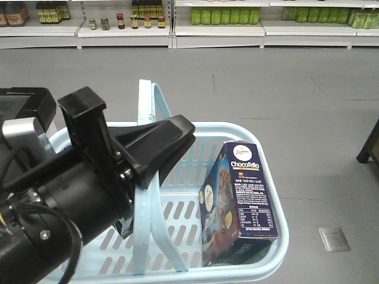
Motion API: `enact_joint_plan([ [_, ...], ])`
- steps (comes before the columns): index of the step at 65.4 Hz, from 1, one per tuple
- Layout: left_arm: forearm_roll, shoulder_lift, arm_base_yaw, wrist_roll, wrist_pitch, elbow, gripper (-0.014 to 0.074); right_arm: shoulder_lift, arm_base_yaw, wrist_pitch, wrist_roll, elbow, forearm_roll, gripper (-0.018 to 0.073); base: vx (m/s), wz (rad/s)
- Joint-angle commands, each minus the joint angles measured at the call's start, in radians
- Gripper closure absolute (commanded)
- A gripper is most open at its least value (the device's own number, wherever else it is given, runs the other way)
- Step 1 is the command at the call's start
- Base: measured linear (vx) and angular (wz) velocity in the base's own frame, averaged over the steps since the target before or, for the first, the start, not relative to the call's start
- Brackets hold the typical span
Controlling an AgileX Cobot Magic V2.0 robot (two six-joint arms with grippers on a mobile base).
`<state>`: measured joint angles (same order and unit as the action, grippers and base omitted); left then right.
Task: Left arm holds basket, right arm returns cookies
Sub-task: 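Turn the base toward the drink shelves while holding the basket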
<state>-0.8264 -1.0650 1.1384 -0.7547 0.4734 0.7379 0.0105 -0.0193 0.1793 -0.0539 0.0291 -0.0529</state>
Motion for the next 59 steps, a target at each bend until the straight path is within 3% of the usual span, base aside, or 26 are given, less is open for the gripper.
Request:
enact_joint_plan([
  [1,0.045,0.023,0.007,0.002,0.079,0.032,0.0604,0.012,-0.007,-0.077,0.013,0.002,0.002,0.0567,0.48,-0.02],
  [59,0.045,0.023,0.007,0.002,0.078,0.032,0.0604,0.012,-0.007,-0.075,0.013,0.002,0.002,0.0567,0.48,-0.03],
])
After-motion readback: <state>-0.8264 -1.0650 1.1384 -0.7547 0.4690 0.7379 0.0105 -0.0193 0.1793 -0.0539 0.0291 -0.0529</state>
